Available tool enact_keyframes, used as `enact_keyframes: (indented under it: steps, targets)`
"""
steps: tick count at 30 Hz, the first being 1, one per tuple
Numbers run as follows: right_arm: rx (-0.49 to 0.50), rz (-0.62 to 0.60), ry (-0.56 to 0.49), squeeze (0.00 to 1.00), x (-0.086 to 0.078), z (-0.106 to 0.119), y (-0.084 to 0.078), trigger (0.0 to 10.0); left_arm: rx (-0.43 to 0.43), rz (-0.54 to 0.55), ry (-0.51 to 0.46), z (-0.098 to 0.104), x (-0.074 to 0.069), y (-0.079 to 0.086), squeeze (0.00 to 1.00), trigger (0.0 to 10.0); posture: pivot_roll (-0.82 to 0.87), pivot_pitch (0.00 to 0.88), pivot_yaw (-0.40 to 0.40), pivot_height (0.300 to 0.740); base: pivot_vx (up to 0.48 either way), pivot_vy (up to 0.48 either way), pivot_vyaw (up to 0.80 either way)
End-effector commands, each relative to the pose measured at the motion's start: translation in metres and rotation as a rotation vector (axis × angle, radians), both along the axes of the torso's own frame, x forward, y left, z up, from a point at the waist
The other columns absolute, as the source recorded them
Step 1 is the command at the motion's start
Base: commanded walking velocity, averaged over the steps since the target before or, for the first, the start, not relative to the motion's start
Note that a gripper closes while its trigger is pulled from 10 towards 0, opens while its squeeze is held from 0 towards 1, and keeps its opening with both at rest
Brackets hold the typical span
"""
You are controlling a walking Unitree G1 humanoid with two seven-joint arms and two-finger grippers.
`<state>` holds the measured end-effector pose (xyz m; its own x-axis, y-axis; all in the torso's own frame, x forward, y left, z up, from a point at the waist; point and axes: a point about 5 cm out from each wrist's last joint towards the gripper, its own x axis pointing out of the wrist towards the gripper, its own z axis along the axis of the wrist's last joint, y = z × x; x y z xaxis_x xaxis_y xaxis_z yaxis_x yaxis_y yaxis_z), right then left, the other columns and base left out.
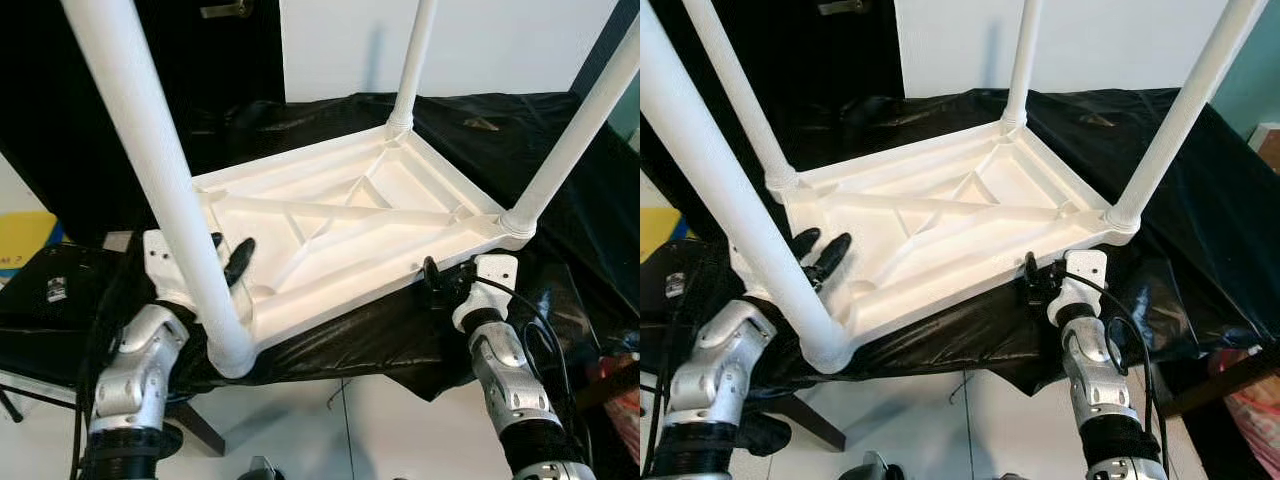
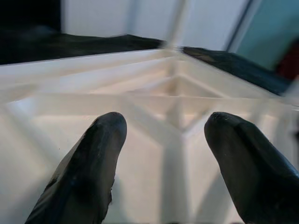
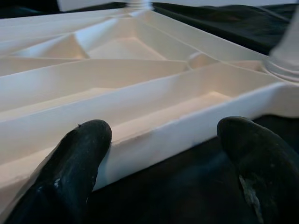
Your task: Building children table
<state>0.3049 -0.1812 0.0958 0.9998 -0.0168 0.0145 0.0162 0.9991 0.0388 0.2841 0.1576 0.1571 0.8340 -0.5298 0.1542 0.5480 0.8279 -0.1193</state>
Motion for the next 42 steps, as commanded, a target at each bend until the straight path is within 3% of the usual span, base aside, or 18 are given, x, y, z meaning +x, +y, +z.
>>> enact_keyframes:
  steps: [1,4,9,14,17,20,24,34,38,42]
  targets:
    - [0.013,0.005,0.115,0.0,-0.006,-0.022,0.009,10.0,-0.022,-0.101,0.02,-0.003,-0.007,-0.027,0.0,10.0,0.02,0.129,-0.037,0.74,0.0,0.0,0.0]
    - [0.037,-0.013,0.122,0.0,-0.006,-0.023,0.01,10.0,-0.036,-0.109,0.023,-0.003,-0.009,-0.032,0.0,10.0,0.02,0.129,-0.037,0.74,0.0,0.0,0.0]
    - [0.245,0.014,0.17,0.0,0.0,-0.032,0.024,10.0,-0.075,-0.159,0.019,0.004,-0.017,-0.054,0.0,10.0,0.02,0.133,-0.038,0.74,0.0,0.0,0.0]
    - [0.364,0.071,0.186,0.0,0.012,-0.028,0.033,10.0,-0.093,-0.195,0.005,0.013,-0.021,-0.065,0.0,10.0,0.03,0.131,-0.035,0.74,0.0,0.0,0.0]
    - [0.373,0.096,0.188,0.0,0.016,-0.026,0.035,10.0,-0.094,-0.205,0.0,0.015,-0.022,-0.068,0.0,10.0,0.03,0.131,-0.034,0.74,0.0,0.0,0.0]
    - [0.403,0.234,0.188,0.0,0.029,-0.016,0.049,10.0,-0.119,-0.219,-0.017,0.024,-0.026,-0.078,0.0,10.0,0.03,0.127,-0.026,0.74,0.0,0.0,0.0]
    - [0.401,0.311,0.195,0.0,0.036,-0.011,0.06,10.0,-0.155,-0.215,-0.009,0.027,-0.029,-0.085,0.0,10.0,0.04,0.124,-0.026,0.74,0.0,0.0,0.0]
    - [0.409,0.372,0.16,0.0,0.049,0.001,0.069,10.0,-0.244,-0.215,0.024,0.031,-0.037,-0.107,0.0,10.0,0.04,0.118,-0.022,0.74,0.0,0.0,0.0]
    - [0.365,0.381,0.126,0.0,0.056,0.009,0.069,10.0,-0.27,-0.207,0.052,0.03,-0.037,-0.111,0.0,10.0,0.03,0.113,-0.01,0.74,0.0,0.0,0.0]
    - [0.342,0.385,0.104,0.0,0.058,0.013,0.068,10.0,-0.243,-0.195,0.056,0.027,-0.036,-0.111,0.0,10.0,0.03,0.113,-0.012,0.74,0.0,0.0,0.0]
